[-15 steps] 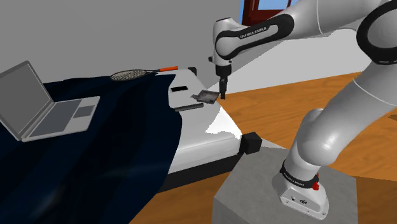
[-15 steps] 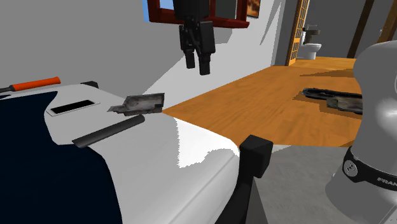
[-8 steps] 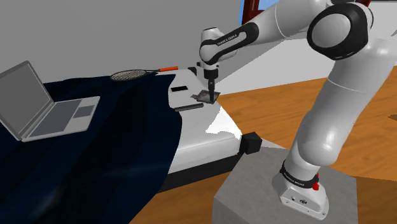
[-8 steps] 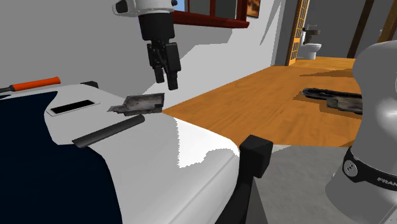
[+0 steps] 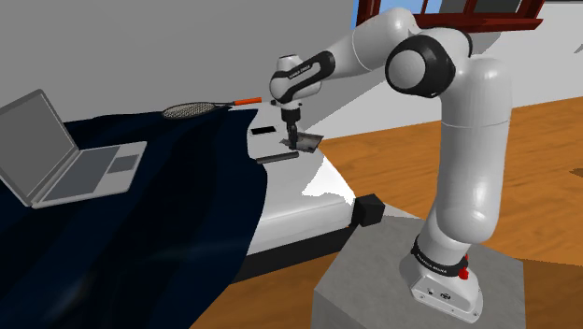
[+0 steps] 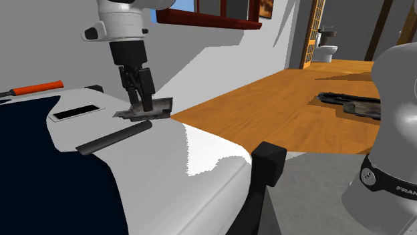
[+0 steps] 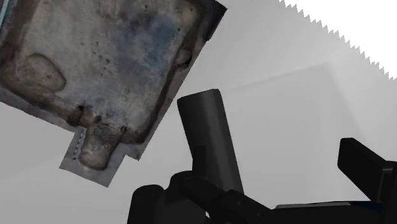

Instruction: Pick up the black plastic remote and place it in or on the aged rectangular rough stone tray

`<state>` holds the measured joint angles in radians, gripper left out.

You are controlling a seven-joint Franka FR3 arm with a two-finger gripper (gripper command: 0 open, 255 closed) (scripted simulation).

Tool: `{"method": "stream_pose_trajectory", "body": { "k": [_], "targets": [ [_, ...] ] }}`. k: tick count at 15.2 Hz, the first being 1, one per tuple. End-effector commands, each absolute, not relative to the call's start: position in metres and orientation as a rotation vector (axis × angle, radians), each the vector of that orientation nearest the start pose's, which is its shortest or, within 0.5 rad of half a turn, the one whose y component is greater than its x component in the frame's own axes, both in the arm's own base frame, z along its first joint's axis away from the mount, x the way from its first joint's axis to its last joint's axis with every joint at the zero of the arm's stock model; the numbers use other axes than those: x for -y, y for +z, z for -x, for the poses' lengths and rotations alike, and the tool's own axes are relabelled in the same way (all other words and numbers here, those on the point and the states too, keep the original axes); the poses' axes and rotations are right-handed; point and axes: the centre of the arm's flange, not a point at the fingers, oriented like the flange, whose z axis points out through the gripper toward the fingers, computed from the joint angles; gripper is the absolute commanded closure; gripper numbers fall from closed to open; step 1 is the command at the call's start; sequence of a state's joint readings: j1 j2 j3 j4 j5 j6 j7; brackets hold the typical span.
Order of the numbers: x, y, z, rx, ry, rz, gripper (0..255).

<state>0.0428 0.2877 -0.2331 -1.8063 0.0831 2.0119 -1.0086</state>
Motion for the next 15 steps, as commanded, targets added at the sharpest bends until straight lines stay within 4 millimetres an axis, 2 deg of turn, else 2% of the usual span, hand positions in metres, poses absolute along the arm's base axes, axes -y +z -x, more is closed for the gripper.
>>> {"method": "stream_pose_trajectory", "body": {
  "k": [1, 4, 11, 15],
  "targets": [
    [0.103, 0.371, -0.636, 1.252, 0.078, 2.818, 0],
    [0.098, 0.355, -0.668, 1.335, 0.068, 2.767, 0],
    [0.097, 0.318, -0.666, 1.335, 0.068, 2.766, 0],
    [0.097, 0.315, -0.665, 1.335, 0.068, 2.766, 0]
  ]
}}
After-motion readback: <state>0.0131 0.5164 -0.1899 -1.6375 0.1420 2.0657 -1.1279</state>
